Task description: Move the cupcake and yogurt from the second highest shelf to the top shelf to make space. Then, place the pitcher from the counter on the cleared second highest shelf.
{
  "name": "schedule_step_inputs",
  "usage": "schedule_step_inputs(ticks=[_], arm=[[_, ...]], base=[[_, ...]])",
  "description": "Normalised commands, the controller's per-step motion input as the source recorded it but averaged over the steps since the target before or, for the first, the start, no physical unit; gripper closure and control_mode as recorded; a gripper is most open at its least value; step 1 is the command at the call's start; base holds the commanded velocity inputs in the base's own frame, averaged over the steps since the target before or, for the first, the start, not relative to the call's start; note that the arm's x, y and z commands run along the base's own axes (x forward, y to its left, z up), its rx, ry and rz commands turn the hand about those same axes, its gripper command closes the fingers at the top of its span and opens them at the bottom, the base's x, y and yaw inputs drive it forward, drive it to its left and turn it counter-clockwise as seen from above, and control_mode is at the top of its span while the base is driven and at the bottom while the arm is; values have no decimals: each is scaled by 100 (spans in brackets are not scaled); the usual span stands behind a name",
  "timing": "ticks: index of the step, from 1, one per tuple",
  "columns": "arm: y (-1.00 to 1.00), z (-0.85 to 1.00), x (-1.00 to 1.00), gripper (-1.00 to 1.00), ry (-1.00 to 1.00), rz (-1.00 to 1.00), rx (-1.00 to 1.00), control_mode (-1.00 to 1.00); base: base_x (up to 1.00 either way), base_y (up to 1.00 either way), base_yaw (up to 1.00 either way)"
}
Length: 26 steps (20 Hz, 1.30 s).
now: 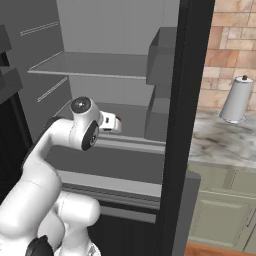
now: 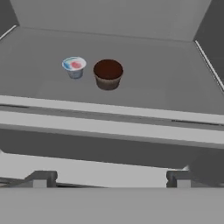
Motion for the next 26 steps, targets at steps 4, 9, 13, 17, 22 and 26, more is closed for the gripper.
schedule_step_inputs(ticks=[4, 9, 13, 17, 22, 26], arm=[[0, -16, 60, -100, 0, 0, 0, -100], [0, -20, 61, -100, 1, 0, 0, -100], [0, -26, 53, -100, 0, 0, 0, -100], [11, -24, 38, -100, 0, 0, 0, -100], [32, -12, 9, -100, 0, 0, -2, -100], [41, -8, 1, -100, 0, 1, -3, -100]], base=[[0, 0, 0], [0, 0, 0], [0, 0, 0], [0, 0, 0], [0, 0, 0], [0, 0, 0]])
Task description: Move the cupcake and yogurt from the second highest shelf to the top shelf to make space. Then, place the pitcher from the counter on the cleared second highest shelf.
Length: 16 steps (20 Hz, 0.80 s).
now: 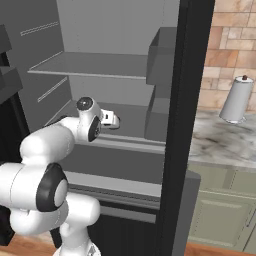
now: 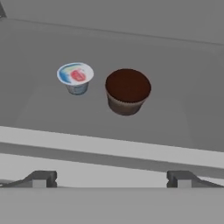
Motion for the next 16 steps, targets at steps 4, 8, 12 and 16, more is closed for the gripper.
schedule_step_inputs(ticks=[4, 8, 12, 16], arm=[[6, -10, 24, -100, 0, 0, 0, -100], [-6, -9, 30, -100, 0, 0, 0, -100], [-12, -5, 33, -100, 0, 0, 0, -100], [-14, -3, 32, -100, 0, 0, 0, -100]], base=[[0, 0, 0], [0, 0, 0], [0, 0, 0], [0, 0, 0]])
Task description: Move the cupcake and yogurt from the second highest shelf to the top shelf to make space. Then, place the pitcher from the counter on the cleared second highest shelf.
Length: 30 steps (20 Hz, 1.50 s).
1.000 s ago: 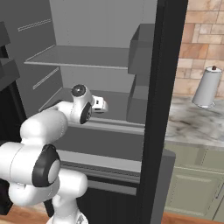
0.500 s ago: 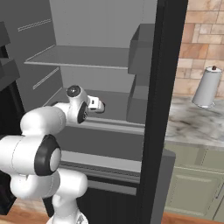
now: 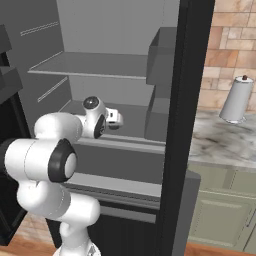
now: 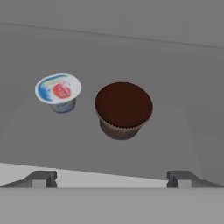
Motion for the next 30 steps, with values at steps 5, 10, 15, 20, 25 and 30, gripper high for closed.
schedule_step_inputs(ticks=[5, 10, 15, 20, 25, 30], arm=[[-11, -7, 27, -100, 0, 0, 0, -100], [-5, -19, 25, -100, 0, 0, 0, -100], [0, -24, 26, -100, 0, 0, 0, -100], [0, -18, 28, -100, 0, 0, 0, -100], [0, -12, 30, -100, 0, 0, 0, -100], [0, -15, 28, -100, 0, 0, 0, -100]], base=[[0, 0, 0], [0, 0, 0], [0, 0, 0], [0, 0, 0], [0, 0, 0], [0, 0, 0]])
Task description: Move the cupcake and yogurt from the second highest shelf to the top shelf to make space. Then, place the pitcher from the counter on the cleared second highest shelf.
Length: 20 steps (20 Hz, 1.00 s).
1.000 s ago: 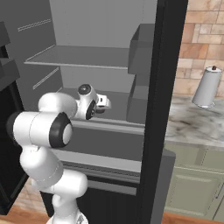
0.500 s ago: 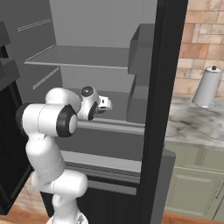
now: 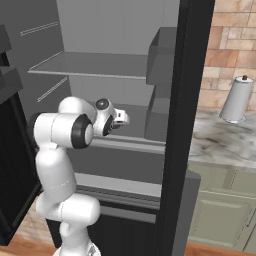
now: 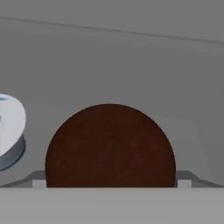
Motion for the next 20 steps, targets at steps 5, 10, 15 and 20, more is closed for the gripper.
schedule_step_inputs(ticks=[5, 10, 15, 20], arm=[[0, -20, 27, 100, 0, 0, 0, -100], [0, -23, 8, 100, 0, 0, 0, -100], [0, -8, -32, 100, 0, 2, 0, -100], [-11, 37, -83, 100, -3, 0, 0, -100]], base=[[0, 0, 0], [0, 0, 0], [0, 0, 0], [0, 0, 0]])
